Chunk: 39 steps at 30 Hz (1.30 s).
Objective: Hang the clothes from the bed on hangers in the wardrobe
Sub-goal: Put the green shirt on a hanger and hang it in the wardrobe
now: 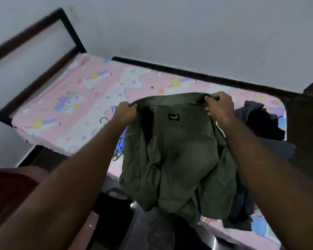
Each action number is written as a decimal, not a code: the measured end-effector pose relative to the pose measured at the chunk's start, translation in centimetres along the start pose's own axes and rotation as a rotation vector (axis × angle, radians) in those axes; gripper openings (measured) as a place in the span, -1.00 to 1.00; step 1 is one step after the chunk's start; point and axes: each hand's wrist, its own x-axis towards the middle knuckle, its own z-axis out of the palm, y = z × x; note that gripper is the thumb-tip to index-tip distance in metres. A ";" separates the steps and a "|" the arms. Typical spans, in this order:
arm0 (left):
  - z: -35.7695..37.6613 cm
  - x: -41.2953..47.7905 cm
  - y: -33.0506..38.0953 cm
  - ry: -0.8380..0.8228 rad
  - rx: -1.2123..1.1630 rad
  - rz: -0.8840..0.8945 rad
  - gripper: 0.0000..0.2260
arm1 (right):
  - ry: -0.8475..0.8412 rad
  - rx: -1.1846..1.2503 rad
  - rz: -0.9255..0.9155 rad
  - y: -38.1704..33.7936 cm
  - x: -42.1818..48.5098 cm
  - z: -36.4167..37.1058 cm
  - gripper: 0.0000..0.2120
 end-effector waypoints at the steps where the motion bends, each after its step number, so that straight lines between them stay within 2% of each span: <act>1: 1.5 1.1 -0.9 -0.033 0.028 -0.052 -0.67 | -0.053 -0.052 0.048 1.6 1.5 0.5 -0.87; 5: 6.1 2.9 -4.0 -0.166 0.197 -0.138 -0.67 | -0.267 -0.339 0.121 7.4 4.1 2.0 -0.80; 7: 8.2 3.7 -5.4 -0.270 0.213 -0.231 -0.68 | -0.354 -0.399 0.193 10.1 5.2 3.1 -0.81; 9: 9.7 4.9 -6.8 -0.347 0.201 -0.316 -0.70 | -0.433 -0.326 0.309 11.9 6.0 4.0 -0.79; 11: 11.2 6.7 -7.1 -0.372 0.150 -0.333 -0.74 | -0.463 -0.154 0.446 12.3 7.6 5.1 -0.78; 13: 12.4 8.7 -6.5 -0.266 0.031 -0.236 -0.81 | -0.371 0.035 0.493 12.0 9.5 6.0 -0.85; 14: 12.8 9.5 -6.2 -0.172 -0.043 -0.170 -0.78 | -0.311 0.126 0.477 12.1 10.4 6.3 -0.91; 15: 13.5 10.3 -6.1 -0.098 -0.096 -0.135 -0.65 | -0.244 0.162 0.440 12.6 11.4 6.9 -0.84; 17: 15.3 11.9 -6.5 -0.035 -0.170 -0.092 -0.46 | -0.095 0.005 0.326 14.4 12.0 8.5 -0.57; 19: 17.6 12.2 -8.5 -0.084 -0.154 -0.030 -0.43 | -0.045 -0.254 0.225 16.4 10.2 11.0 -0.50; 21: 20.4 11.9 -12.3 -0.215 -0.014 0.054 -0.38 | -0.157 -0.407 0.166 18.8 7.3 14.7 -0.50; 23: 23.1 11.0 -17.1 -0.389 0.222 0.080 -0.32 | -0.365 -0.507 0.166 21.7 4.6 18.9 -0.46; 26: 25.4 9.2 -23.5 -0.620 0.514 0.098 -0.27 | -0.645 -0.669 0.225 26.0 1.5 23.9 -0.29; 29: 25.6 8.2 -28.0 -0.711 0.706 0.105 -0.31 | -0.818 -0.846 0.235 29.6 -0.2 27.2 -0.19; 31: 25.4 8.2 -29.7 -0.670 0.708 0.168 -0.37 | -0.874 -1.022 0.231 30.8 -1.1 28.6 -0.13; 33: 25.0 9.0 -29.9 -0.588 0.508 0.182 -0.52 | -0.861 -1.111 0.218 31.1 -1.6 29.6 -0.09; 36: 23.2 11.6 -29.3 -0.275 0.242 0.126 -0.70 | -0.883 -1.113 0.232 31.0 -1.0 30.5 -0.04; 39: 21.2 15.4 -29.4 -0.051 0.292 0.078 -0.76 | -0.969 -1.111 0.298 32.3 0.7 31.2 0.06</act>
